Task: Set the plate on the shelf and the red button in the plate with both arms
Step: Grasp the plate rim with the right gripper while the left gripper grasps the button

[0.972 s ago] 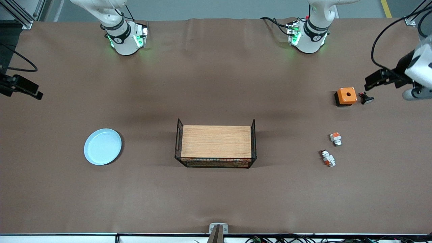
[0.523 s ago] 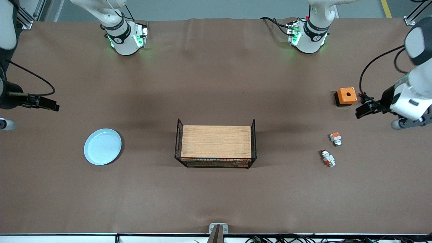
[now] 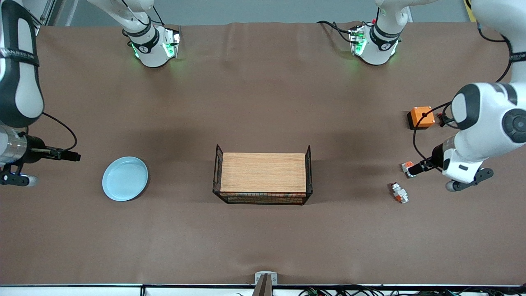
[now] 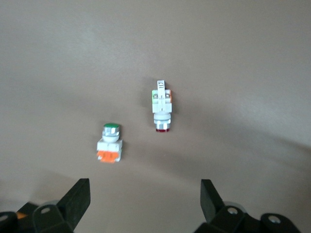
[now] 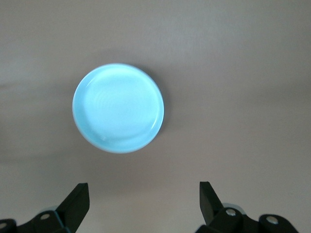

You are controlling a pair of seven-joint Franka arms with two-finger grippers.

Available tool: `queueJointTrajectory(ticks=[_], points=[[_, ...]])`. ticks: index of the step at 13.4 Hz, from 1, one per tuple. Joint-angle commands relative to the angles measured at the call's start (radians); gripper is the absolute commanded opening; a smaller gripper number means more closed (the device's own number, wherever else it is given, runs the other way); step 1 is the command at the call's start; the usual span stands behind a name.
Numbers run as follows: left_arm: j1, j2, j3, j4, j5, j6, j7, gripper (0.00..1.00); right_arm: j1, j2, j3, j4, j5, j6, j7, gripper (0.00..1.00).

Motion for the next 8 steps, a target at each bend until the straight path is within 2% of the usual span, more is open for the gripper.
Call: queueJointTrajectory(ticks=[1,4,8], points=[[0.0,0.071,0.001,0.014,0.019,0.085,-0.036,1.0,-0.019,0.028,0.014,-0.079,-0.018,0.141,-0.022,1.0],[0.003,0.158,0.001,0.017,0.019,0.21,-0.085,1.0,-0.03,0.128,0.014,-0.079,-0.018,0.249,-0.024,1.0],[-0.006,0.215,0.0,0.037,0.018,0.268,-0.169,0.99,-0.033,0.208,0.014,-0.079,-0.018,0.335,-0.024,1.0]])
